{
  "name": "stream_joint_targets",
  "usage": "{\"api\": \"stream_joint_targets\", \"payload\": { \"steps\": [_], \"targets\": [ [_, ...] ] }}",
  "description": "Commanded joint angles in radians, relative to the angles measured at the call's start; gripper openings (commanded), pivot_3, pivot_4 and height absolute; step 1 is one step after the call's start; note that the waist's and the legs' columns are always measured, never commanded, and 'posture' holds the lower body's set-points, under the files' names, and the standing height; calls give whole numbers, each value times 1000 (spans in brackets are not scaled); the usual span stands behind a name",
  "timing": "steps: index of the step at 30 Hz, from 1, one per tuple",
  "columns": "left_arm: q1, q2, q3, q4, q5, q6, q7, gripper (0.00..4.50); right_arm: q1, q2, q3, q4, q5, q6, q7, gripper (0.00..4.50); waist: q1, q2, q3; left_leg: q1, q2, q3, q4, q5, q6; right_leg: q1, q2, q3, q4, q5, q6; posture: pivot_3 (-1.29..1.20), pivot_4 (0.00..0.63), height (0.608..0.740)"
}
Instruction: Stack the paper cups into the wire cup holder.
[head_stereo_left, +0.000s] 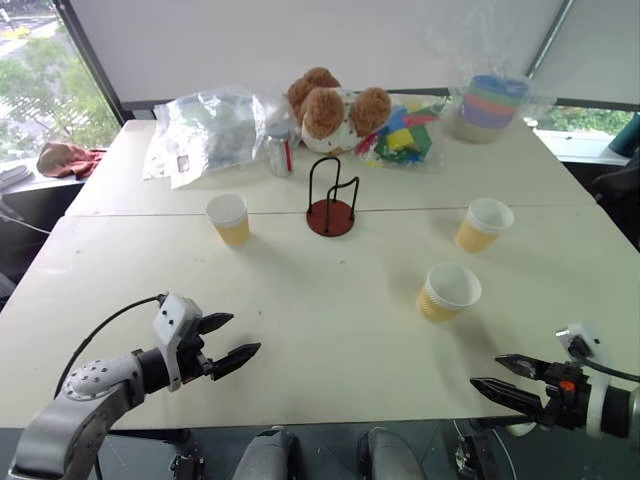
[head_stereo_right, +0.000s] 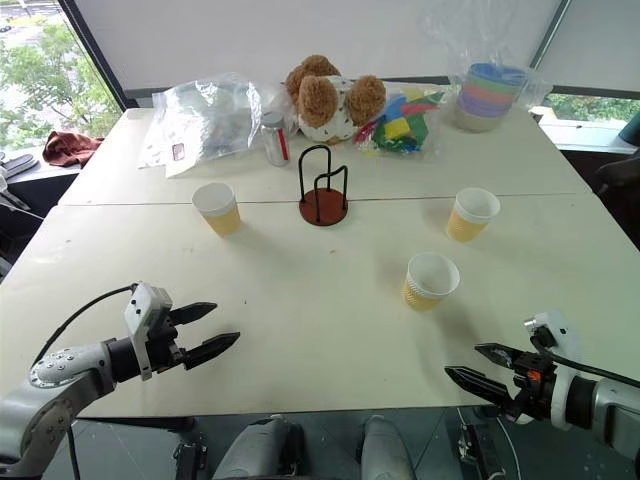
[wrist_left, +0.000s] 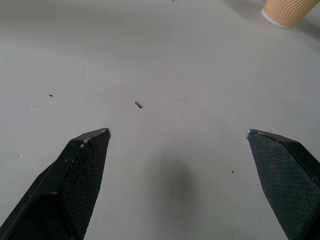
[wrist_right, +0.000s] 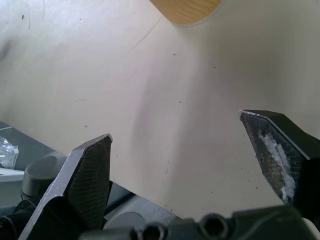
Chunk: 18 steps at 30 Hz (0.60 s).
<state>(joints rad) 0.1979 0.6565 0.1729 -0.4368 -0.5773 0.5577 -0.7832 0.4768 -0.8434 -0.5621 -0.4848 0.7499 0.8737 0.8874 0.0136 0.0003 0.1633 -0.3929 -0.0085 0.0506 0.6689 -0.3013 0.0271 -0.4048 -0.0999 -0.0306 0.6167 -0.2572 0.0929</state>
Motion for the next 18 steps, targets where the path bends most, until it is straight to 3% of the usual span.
{"api": "stream_joint_targets", "payload": {
  "steps": [1,18],
  "targets": [
    [1,5,8,-21,6,-15,1,4500,6,-4,-10,-4,-2,-13,11,4464,0,0,0,0,0,0,0,0,0,0,0,0,0,0,0,0,150,740],
    [-91,-26,13,8,-6,18,61,4500,-11,-19,-4,45,-53,-29,21,4464,1,0,0,0,0,0,0,0,0,0,-1,0,0,0,0,0,150,740]
  ]
}}
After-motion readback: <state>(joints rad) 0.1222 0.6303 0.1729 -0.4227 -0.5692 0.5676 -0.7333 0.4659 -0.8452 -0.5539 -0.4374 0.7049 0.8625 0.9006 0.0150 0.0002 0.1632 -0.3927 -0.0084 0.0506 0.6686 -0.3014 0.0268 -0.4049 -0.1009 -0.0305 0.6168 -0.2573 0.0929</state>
